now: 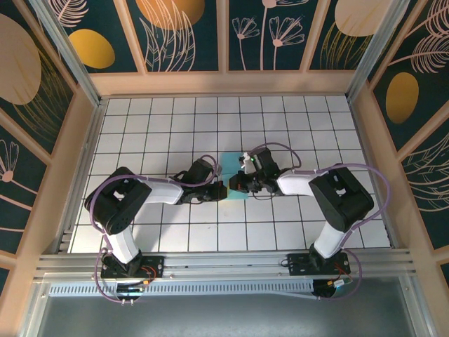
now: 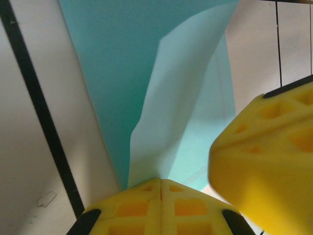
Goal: Fold a paper plane with a square sheet of paper (fold left side to right side)
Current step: Fold the triangle a second time at the center of the table.
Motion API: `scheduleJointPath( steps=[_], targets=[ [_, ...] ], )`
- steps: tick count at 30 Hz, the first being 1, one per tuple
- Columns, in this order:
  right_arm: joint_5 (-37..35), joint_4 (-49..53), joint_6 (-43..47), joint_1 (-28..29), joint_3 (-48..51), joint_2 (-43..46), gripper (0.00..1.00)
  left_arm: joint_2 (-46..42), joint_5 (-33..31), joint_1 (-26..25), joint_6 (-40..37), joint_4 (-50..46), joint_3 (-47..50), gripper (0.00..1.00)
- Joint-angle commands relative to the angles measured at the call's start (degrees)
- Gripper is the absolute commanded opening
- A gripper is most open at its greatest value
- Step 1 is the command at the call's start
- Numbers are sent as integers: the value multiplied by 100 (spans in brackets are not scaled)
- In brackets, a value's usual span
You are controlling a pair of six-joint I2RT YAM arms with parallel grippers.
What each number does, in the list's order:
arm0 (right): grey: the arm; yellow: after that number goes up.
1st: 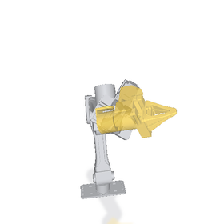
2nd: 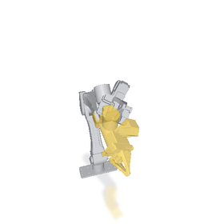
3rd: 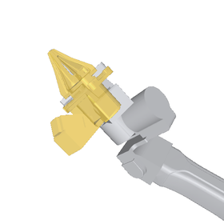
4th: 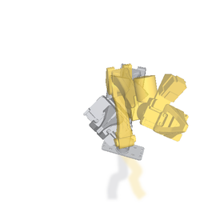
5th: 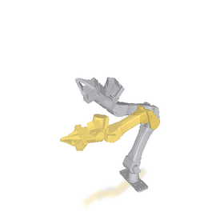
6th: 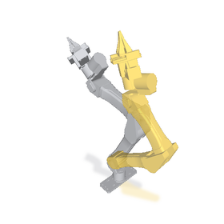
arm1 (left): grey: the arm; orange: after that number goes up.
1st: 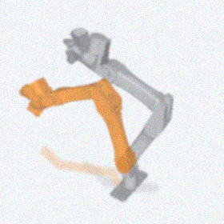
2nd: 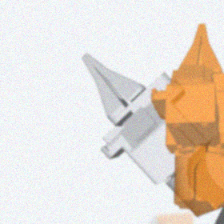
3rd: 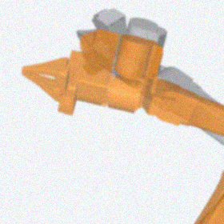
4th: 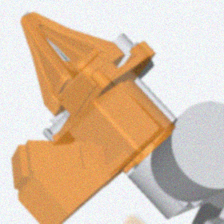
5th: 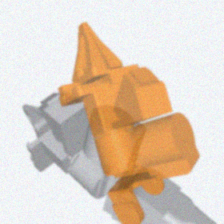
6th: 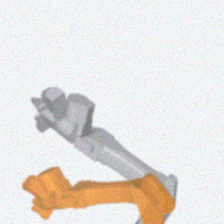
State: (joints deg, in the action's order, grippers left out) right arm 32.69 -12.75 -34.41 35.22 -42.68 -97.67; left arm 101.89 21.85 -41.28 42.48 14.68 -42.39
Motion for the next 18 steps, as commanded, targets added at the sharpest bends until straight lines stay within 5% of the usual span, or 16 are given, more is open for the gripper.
scheduleJointPath(
  steps=[1, 18],
  targets=[
    [-61, -280, -127, 37, 47, -123, 0, 262, -242, -73, -139, -492, 10, 0],
    [-258, 58, -40, -7, -193, -619, 0, 279, -277, -78, -95, -545, 14, 0]
  ],
)
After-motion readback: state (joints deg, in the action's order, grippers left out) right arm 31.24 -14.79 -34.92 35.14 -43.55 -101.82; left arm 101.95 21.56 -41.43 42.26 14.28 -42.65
